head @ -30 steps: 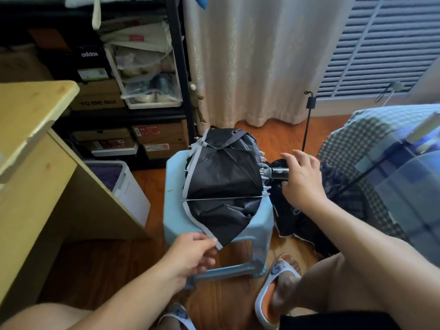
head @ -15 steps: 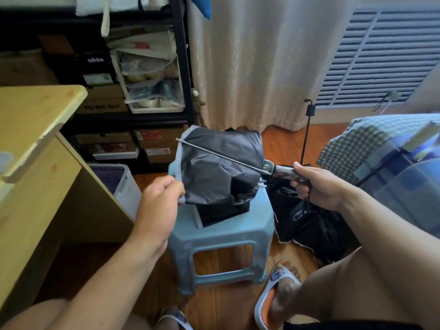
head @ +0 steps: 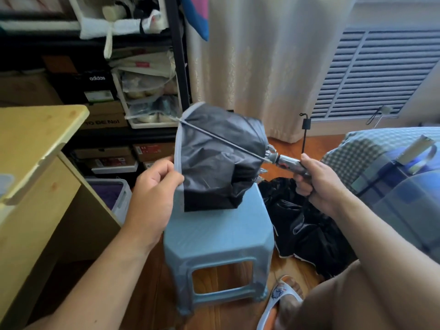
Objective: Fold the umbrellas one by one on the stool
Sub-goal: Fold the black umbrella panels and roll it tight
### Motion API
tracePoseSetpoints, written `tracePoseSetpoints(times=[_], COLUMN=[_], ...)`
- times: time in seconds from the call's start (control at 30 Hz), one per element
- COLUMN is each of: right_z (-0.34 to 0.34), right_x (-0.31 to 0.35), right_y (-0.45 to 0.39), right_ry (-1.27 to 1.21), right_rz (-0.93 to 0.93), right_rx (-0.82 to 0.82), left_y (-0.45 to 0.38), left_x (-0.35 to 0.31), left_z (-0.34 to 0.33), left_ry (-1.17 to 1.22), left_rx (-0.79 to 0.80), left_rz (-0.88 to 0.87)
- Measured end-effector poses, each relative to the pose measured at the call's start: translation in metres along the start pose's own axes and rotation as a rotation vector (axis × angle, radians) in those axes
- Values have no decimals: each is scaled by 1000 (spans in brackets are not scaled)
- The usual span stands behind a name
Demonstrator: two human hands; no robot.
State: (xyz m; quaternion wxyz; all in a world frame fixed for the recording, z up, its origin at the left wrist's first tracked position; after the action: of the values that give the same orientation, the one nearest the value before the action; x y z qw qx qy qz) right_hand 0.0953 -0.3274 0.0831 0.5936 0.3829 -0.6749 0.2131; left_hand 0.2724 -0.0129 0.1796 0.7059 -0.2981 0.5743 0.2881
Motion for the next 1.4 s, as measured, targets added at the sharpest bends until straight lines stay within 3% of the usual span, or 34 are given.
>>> tracePoseSetpoints(times=[0.1,0.17,0.33,0.4,0.5,0.6,0.63,0.7,0.77,0.83,0.93,1.03,1.17,1.27,1.4], right_z=[-5,-6,6,10,13,18,18,-6,-48,-75,-75,-83,-95,-99,-92], right_x=[31,29,-60,-80,-77,-56,-40,-6,1,-27,-53,-43,-34,-25,-29], right_y=[7,10,17,17,7,8,11,31,52,64,60,53,55,57,56], right_ry=[41,51,243,251,245,710,909,1046,1106,1142,1122,971,412,402,375], right_rz=[59,-5,-485,-555,-476,-346,-214,135,333,257,86,122,82,108,121], right_rx=[-20,7,4,-47,-122,-201,-271,-345,-205,-26,-5,-17,116,169,63], left_y=[-3,-1,5,13,19,18,17,15,14,14,13,13,10,7,4], left_x=[-21,-21,42,72,90,85,82,73,68,62,53,44,46,47,41], left_z=[10,18,6,-5,-8,-3,-2,-2,-3,-4,-6,-11,-14,-13,-19], left_ry=[43,33,-214,-373,-529,-569,-597,-661,-717,-780,-829,-668,-126,156,108], left_rx=[-39,-50,79,153,149,76,52,17,-3,-12,-8,28,131,115,99], left_rz=[-75,-65,271,398,443,410,378,317,270,217,113,18,46,117,73])
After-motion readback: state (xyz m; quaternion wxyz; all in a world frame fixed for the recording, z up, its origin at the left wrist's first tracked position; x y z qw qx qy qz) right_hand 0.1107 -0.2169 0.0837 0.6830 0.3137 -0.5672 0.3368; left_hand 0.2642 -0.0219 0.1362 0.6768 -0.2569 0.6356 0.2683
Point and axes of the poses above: each hand's wrist, its own y-axis away from the middle knuckle, its own z-axis out of the back of the hand, x = y × z, the point moved 8 cm from there along -y, towards the middle knuckle, and after that the axes turned 6 degrees about x, right-handed, at the moved point
